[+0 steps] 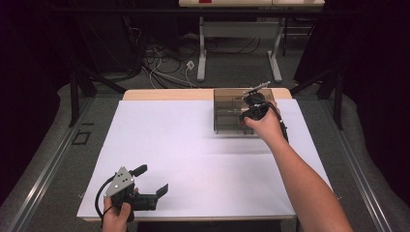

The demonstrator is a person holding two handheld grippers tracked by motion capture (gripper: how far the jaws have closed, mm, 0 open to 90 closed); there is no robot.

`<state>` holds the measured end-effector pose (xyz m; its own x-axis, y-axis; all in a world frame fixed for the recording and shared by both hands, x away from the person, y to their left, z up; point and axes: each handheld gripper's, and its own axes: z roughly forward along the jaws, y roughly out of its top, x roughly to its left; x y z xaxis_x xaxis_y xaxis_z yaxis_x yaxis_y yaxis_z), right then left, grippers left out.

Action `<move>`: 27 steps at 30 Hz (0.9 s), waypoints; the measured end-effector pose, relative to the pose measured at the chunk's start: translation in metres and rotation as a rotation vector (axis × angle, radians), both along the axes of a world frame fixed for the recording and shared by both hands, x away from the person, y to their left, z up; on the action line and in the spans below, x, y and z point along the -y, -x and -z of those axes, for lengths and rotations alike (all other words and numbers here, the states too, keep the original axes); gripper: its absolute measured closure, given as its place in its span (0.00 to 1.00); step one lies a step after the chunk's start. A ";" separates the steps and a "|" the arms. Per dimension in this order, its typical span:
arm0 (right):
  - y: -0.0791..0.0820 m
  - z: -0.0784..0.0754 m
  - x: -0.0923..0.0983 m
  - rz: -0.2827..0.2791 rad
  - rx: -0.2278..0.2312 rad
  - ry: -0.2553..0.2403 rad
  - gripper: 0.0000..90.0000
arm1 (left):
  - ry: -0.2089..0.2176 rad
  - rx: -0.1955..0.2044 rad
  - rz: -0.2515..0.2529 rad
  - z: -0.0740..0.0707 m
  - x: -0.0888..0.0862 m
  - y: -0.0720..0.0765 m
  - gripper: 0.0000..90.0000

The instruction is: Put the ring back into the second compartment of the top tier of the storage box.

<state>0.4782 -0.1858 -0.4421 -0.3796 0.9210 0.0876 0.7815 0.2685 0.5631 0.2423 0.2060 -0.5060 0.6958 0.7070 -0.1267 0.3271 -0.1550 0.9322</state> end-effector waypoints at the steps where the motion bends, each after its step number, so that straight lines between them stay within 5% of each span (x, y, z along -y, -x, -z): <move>1: 0.000 0.000 0.000 -0.001 -0.001 0.000 0.77 | -0.001 0.001 0.000 0.000 0.000 0.000 0.00; 27: 0.001 -0.003 0.008 -0.048 0.104 -0.016 0.58 | 0.002 -0.006 -0.002 0.002 0.004 -0.003 0.00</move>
<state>0.4773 -0.1940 -0.4395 -0.4314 0.9002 0.0603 0.7049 0.2946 0.6452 0.2455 0.2024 -0.5081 0.6936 0.7081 -0.1323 0.3329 -0.1522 0.9306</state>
